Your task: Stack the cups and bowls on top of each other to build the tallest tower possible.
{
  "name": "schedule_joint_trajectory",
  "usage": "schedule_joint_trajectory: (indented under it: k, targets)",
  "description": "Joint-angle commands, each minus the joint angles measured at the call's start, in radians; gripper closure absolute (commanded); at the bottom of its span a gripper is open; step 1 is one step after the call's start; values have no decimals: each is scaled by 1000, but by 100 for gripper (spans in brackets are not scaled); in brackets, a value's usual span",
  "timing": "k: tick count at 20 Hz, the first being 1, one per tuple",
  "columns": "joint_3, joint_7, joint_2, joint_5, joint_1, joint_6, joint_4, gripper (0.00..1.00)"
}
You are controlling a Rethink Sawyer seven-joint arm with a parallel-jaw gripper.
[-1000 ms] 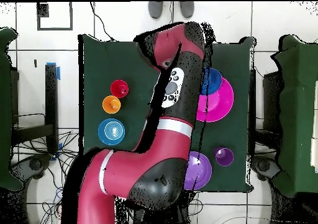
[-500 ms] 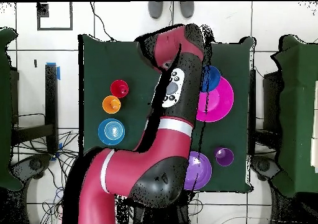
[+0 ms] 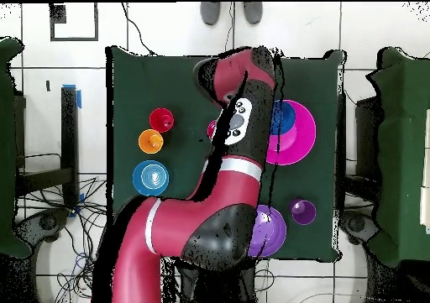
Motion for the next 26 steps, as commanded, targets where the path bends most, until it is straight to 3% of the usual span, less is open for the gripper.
schedule_joint_trajectory:
  k: [1,8,18,26]
  targets:
    - [100,-284,20,-17,-10,-8,27,100]
    - [79,-294,56,-31,-16,9,-19,100]
    - [72,-357,17,-52,-6,-50,36,100]
    - [50,-434,-59,-87,-16,-108,121,100]
